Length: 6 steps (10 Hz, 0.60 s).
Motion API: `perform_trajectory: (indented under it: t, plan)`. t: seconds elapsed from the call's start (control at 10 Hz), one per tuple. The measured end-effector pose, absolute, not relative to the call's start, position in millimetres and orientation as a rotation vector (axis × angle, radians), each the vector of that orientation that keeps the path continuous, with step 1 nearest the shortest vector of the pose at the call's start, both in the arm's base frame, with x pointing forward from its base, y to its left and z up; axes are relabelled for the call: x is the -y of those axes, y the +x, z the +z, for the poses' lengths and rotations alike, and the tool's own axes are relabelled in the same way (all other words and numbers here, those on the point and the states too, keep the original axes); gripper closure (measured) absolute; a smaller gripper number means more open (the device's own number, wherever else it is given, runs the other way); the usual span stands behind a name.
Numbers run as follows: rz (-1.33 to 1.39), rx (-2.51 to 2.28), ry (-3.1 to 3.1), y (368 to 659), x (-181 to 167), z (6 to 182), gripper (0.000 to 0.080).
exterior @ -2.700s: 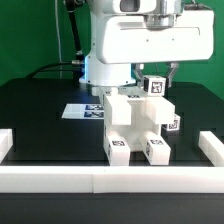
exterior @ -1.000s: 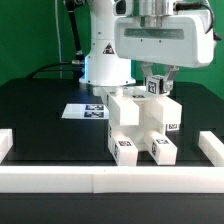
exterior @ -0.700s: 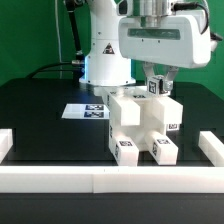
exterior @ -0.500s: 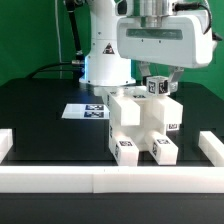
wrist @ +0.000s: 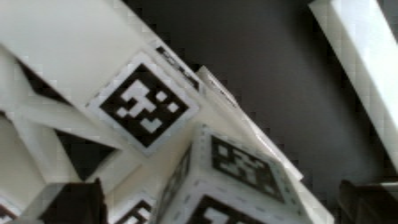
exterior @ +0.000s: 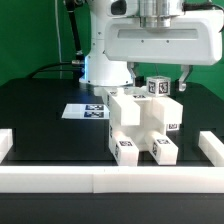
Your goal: Assemble chair
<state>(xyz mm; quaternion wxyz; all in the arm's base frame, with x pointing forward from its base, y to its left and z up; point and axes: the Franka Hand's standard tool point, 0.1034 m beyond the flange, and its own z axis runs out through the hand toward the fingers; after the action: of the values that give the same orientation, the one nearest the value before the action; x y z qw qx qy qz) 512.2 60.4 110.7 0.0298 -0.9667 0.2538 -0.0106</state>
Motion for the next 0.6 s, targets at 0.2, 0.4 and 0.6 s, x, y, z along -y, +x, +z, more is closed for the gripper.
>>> perform_trajectory:
  t: [0.2,0.4,0.6]
  plan:
    - [-0.04,-0.569,-3.03,512.0,-60.8,110.5,0.0151]
    - [-0.046,-0.362,-3.064,512.0,-60.6,110.6,0.0151]
    - [-0.05,-0.207,-3.08,511.9,-60.5,110.4,0.0151]
